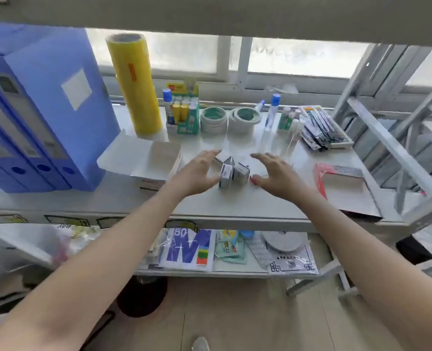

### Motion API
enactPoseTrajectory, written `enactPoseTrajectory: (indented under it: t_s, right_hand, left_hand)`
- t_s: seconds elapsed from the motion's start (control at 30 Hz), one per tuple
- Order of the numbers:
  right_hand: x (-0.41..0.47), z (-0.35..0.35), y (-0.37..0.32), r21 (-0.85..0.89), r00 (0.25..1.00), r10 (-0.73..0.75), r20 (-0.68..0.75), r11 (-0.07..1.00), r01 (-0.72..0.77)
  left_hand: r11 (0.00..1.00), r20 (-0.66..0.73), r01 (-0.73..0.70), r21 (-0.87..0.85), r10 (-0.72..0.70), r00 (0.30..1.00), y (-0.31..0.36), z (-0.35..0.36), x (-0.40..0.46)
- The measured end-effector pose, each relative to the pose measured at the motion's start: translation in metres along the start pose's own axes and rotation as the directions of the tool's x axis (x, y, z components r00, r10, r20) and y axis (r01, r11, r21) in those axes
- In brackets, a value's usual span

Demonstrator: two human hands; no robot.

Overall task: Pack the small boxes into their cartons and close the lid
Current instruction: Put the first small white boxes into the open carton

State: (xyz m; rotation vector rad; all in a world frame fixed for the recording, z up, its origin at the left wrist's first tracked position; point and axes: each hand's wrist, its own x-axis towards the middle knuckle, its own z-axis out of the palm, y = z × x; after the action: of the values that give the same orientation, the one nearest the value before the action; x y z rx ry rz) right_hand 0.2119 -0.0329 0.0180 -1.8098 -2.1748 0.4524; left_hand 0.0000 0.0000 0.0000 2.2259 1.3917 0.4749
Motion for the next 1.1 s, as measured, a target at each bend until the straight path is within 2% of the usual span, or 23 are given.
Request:
enactPoseTrajectory:
  t_s: [0.23,0.5,0.63,0.87,1.1]
  right_hand:
    - [0.018,0.046,0.016,0.174,0.987,0.158,-0.023,0.973,-0.151]
    - [0.049,0.068,0.03,0.252,0.973,0.23,-0.013,0.942,-0.22]
    - [0.063,0.073,0.034,0.284,0.975,0.223,-0.007,0.935,-0.212]
    - [0.076,0.057,0.034,0.31,0.986,0.163,0.029,0.936,-0.164]
    - [0.076,0.043,0.032,0.55,0.988,0.154,0.034,0.822,-0.147]
  left_hand:
    - [0.988,0.118,0.134,-0.072,-0.125,0.985,-0.022,0.026,0.022]
    - [0.976,0.132,0.194,-0.097,-0.181,0.975,-0.029,0.047,0.048]
    - [0.948,0.097,0.214,-0.235,-0.197,0.976,-0.029,0.053,0.053]
    - [0.85,0.142,0.327,-0.412,-0.295,0.945,-0.04,0.038,0.051]
    - [0.639,0.187,0.385,-0.667,-0.356,0.915,-0.048,0.028,0.051]
